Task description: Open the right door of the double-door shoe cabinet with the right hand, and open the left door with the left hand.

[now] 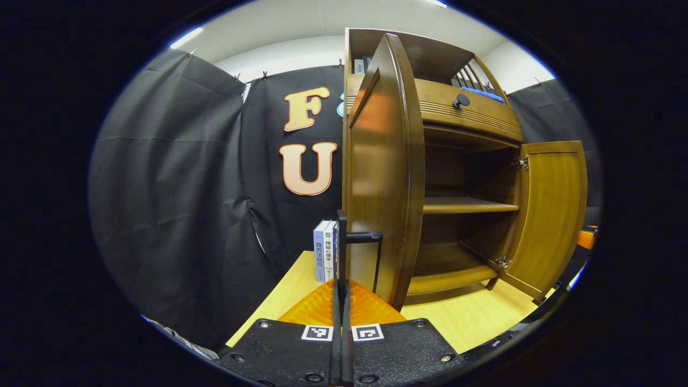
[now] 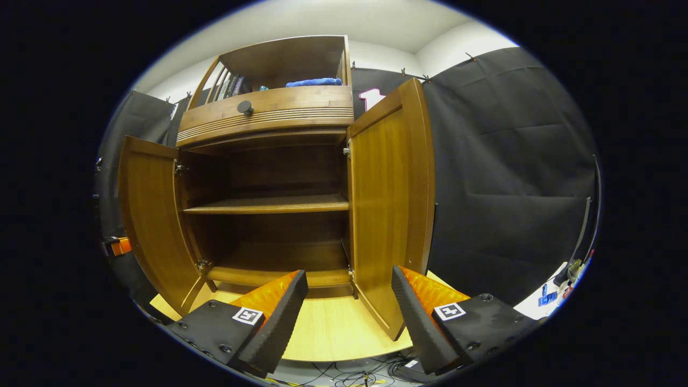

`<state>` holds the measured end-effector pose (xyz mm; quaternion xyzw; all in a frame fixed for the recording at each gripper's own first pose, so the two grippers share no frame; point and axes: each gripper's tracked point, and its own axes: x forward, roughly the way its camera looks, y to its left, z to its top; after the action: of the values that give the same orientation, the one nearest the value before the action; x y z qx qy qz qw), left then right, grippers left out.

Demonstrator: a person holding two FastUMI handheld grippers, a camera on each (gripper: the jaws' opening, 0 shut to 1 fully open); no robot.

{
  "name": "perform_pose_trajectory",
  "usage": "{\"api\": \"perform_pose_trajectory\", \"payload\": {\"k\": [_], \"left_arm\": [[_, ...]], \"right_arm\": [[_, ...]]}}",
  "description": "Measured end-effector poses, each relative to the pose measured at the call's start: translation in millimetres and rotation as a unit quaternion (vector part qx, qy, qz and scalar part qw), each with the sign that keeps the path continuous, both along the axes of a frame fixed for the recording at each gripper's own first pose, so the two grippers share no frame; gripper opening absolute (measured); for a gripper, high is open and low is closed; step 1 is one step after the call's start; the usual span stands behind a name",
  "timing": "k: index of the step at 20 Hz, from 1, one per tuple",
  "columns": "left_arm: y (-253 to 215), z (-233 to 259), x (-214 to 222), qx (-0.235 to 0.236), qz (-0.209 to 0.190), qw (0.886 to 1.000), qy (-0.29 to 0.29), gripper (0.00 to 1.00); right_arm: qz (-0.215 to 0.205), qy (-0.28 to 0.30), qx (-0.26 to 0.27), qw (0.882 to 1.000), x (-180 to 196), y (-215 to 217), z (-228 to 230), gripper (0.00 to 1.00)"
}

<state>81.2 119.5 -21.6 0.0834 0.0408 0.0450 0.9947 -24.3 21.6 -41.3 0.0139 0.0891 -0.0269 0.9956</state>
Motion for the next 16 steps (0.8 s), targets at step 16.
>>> {"api": "perform_pose_trajectory", "payload": {"k": [16], "left_arm": [[6.7, -2.3, -9.5, -0.008, 0.035, 0.999, -0.004, 0.00]], "right_arm": [[0.016, 0.002, -0.007, 1.000, 1.5, 17.4, -0.3, 1.00]]}}
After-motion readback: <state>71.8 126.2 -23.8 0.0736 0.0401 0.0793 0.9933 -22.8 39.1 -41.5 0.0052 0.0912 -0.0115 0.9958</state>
